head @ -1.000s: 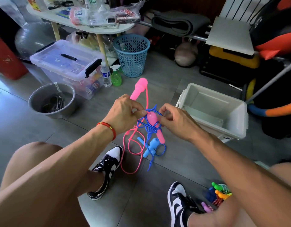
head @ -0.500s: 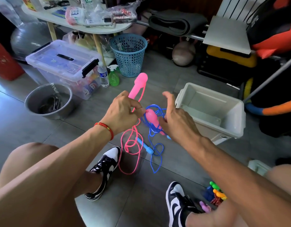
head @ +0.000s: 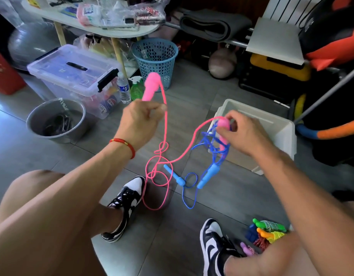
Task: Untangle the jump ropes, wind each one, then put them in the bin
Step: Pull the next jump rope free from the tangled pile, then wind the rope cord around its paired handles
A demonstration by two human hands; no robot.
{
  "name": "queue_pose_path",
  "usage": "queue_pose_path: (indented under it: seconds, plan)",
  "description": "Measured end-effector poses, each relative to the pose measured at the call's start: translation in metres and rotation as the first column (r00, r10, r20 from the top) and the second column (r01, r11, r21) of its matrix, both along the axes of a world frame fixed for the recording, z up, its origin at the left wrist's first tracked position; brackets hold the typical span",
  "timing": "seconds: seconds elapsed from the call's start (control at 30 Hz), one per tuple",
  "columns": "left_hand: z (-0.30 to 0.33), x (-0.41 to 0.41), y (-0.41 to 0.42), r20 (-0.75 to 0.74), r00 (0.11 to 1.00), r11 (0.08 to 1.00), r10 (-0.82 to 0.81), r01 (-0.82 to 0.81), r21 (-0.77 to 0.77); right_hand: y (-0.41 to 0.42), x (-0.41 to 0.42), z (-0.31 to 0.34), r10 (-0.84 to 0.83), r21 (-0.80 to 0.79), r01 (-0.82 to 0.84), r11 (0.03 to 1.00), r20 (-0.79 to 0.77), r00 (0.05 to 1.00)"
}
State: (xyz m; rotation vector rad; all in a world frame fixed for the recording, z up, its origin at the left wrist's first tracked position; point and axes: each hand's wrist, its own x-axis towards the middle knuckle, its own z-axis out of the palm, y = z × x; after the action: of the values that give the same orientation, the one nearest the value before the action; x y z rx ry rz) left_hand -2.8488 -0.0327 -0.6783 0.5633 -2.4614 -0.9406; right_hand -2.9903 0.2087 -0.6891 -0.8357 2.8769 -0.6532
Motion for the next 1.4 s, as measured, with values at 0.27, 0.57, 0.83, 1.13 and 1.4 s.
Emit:
queue_pose_path:
  seconds: [0.27, 0.57, 0.83, 1.13, 1.4]
  plan:
    - [-0.024, 0.025, -0.048, 0.124, 0.981, 0.972, 0.151, -0.17, 0.165, 0.009, -0.002, 0.008, 0.041, 0.067, -0.032, 0.997, -0.138, 0.99]
    - [-0.011, 0.032, -0.004, 0.135, 0.989, 0.594, 0.064, -0.146, 0.791, -0.021, 0.021, 0.03, -0.098, -0.247, 0.358, 0.901, 0.686, 0.721]
    - [-0.028, 0.073, 0.036, 0.22, 0.908, 0.458, -0.355, -0.036, 0.888, -0.098, 0.085, -0.001, 0.082, -0.368, 0.322, 0.872, 0.76, 0.645]
    - [-0.033, 0.105, 0.004, 0.062, 0.971, 0.35, -0.232, 0.024, 0.936, -0.127, 0.088, 0.005, 0.242, -0.36, 0.16, 0.919, 0.837, 0.491]
    - [-0.022, 0.123, -0.024, -0.14, 0.93, 0.209, -0.341, 0.22, 0.953, -0.138, 0.069, 0.01, 0.364, -0.313, -0.289, 0.905, 0.218, 0.905]
